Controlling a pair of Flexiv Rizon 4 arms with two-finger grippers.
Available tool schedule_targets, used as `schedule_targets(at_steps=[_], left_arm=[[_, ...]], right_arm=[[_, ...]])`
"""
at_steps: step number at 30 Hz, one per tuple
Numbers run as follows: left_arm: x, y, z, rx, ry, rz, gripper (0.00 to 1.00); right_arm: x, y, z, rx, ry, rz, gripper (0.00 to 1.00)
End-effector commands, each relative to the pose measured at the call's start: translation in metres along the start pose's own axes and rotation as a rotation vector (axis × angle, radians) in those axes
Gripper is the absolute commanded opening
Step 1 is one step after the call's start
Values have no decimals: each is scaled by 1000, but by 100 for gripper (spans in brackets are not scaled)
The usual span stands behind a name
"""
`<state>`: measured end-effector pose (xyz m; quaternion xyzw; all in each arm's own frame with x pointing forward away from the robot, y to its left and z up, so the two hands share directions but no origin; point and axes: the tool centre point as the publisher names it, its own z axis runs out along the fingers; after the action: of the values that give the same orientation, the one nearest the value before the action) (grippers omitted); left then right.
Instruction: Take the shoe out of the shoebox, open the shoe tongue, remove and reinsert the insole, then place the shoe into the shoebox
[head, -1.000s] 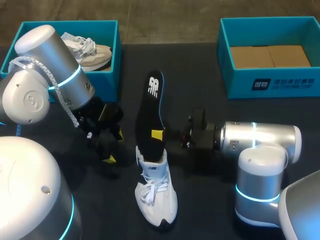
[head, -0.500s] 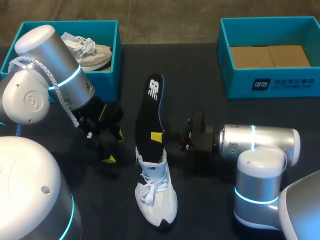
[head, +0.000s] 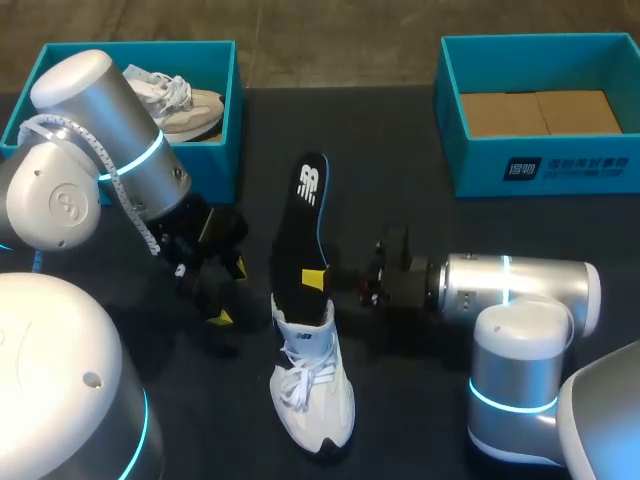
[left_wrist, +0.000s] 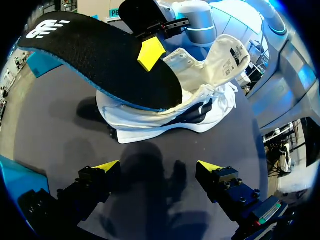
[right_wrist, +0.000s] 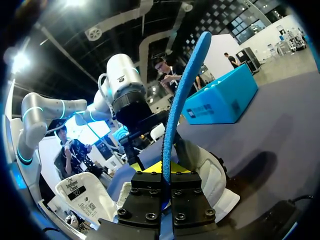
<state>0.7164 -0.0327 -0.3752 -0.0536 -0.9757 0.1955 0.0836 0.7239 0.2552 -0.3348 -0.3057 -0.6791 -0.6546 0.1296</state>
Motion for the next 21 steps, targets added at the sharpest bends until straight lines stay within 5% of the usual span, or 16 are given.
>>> schedule_targets(at_steps=[1,21], left_arm=[[5,-5,2,-16,-12,-3,100],[7,-8,6,-39,-41,-19,100]], right_arm=[[2,-3,1,7,-5,4,0],[4,-16,-1,34,-3,36,0]])
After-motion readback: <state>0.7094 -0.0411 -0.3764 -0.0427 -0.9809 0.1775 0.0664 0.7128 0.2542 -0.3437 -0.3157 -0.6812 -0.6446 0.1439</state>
